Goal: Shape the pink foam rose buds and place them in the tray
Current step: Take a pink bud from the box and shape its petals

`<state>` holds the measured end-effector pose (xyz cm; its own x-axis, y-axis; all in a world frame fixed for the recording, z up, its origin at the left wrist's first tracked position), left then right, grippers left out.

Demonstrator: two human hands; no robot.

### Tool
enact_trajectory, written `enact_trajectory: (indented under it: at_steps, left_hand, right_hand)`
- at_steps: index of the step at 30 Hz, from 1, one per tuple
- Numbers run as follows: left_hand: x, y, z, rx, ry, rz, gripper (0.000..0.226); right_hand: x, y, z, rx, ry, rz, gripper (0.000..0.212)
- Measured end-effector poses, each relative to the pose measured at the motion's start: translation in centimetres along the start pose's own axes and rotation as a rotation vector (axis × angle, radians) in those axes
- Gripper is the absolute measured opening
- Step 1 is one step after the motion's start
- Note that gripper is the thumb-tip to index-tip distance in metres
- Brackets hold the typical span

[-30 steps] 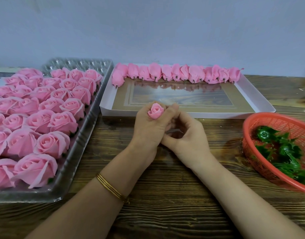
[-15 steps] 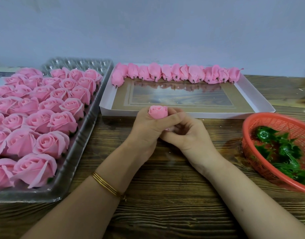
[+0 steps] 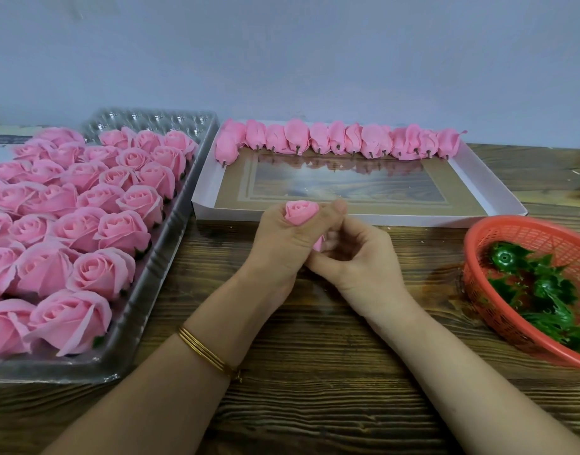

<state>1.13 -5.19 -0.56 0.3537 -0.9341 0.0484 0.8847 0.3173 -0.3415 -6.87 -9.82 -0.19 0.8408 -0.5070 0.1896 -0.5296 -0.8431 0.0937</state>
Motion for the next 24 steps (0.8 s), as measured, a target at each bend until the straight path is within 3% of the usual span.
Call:
enact_trajectory:
  at_steps: [2,5,8,13,17,24]
  left_hand:
    - [0.0,-0.3,0.1,0.020,-0.001,-0.035,0.019]
    - [0.2,-0.3,0.0,0.025,0.007,-0.090,0.028]
    - [0.3,-0.4,0.2,0.032,0.001,-0.145,0.023]
    - [0.2,-0.1,0.1,0.041,0.018,-0.140,0.031]
    - [0.1,-0.3,0.1,0.042,0.038,-0.120,0.027]
    - [0.3,0.0,-0.2,-0.003,0.017,-0.041,0.023]
  right_hand:
    - [0.0,0.1,-0.1,0.006,0.004,0.016,0.023]
    - [-0.2,0.1,-0.6,0.032,0.011,0.003,0.034]
    - [-0.2,0.1,-0.7,0.098,0.017,-0.005,0.041]
    - [-0.1,-0.3,-0.2,0.144,-0.035,-0.055,0.020]
    - [0.0,-0.6,0.6,0.273,-0.076,-0.091,0.016]
    - [-0.1,0.2,0.0,0.029,-0.022,0.024,0.022]
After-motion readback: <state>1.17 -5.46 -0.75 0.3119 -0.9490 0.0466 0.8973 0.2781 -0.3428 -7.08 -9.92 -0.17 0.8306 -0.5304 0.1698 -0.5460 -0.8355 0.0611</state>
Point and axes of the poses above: each hand's wrist, its own x-axis towards the middle knuckle, its own y-axis out of the back of the hand, z = x × y, the point moved 9 cm from there along x, towards the middle knuckle, and after that the axes turned 14 degrees about -z, right-handed, at the moved point
